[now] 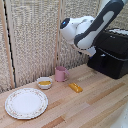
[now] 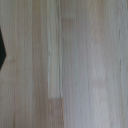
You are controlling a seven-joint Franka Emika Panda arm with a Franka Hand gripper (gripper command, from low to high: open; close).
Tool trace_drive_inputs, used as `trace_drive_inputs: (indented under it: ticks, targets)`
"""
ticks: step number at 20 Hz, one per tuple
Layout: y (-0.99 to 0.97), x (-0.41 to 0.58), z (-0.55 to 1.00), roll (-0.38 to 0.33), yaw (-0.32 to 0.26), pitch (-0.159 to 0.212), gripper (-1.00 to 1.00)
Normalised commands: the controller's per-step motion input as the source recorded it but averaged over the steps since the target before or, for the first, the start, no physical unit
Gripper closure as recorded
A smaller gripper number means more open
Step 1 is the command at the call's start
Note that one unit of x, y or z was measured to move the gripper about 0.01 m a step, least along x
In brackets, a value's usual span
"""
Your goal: Carefully navigate your gripper to the air fryer's handle. Confidently seize the handle using your gripper. Gradually bring the handle toward yourself to access the air fryer.
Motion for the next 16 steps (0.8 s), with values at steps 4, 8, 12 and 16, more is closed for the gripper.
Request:
trace_drive_inputs:
  ticks: [4, 8, 12, 16]
  targets:
    - [-0.57, -0.059, -0.09, -0.076, 0.059, -0.032, -1.0]
    - [-0.6, -0.067, -0.13, -0.067, 0.072, -0.002, -1.0]
    - [-0.61, 0.0, -0.18, -0.011, 0.11, 0.0, -1.0]
    - [-0.57, 0.0, -0.2, -0.004, 0.11, 0.0, -1.0]
